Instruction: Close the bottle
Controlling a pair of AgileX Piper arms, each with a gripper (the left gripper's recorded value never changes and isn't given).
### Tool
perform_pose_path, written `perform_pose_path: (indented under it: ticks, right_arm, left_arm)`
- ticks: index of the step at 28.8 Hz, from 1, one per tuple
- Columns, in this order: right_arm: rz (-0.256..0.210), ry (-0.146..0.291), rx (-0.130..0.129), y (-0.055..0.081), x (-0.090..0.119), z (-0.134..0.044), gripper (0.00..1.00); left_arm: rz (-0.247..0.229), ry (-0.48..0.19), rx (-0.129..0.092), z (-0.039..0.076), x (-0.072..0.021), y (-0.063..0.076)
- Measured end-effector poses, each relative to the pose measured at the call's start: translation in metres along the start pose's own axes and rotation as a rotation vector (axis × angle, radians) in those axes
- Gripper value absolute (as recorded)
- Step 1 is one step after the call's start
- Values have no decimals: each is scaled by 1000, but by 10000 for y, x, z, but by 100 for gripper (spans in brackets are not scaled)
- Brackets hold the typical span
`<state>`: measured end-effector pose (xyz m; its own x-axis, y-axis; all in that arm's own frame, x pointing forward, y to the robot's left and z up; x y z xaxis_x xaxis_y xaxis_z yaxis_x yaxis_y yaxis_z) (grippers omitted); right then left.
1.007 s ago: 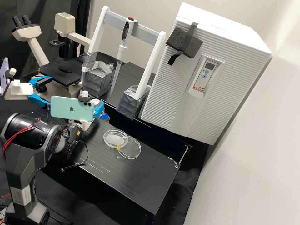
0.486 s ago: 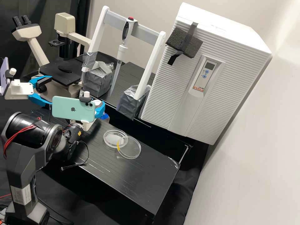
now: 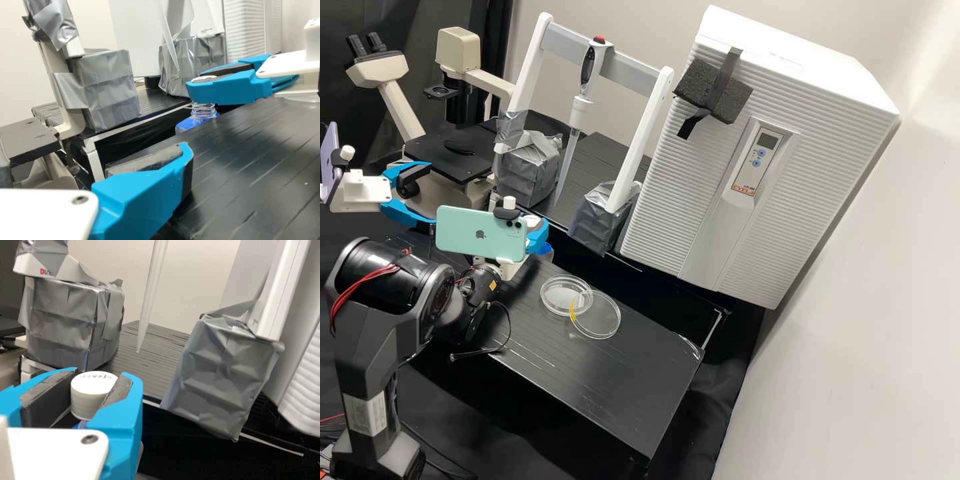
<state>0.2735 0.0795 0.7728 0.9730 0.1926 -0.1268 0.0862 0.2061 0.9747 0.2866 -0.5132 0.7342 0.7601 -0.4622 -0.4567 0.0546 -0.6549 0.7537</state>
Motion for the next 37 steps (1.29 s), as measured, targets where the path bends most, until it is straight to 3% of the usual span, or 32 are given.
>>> perform_pose_path:
  ticks: [37]
  right_arm:
    - [-27, -18, 2, -48, 16, 31, 0]
  left_arm:
    - [5, 3, 2, -9, 14, 17]
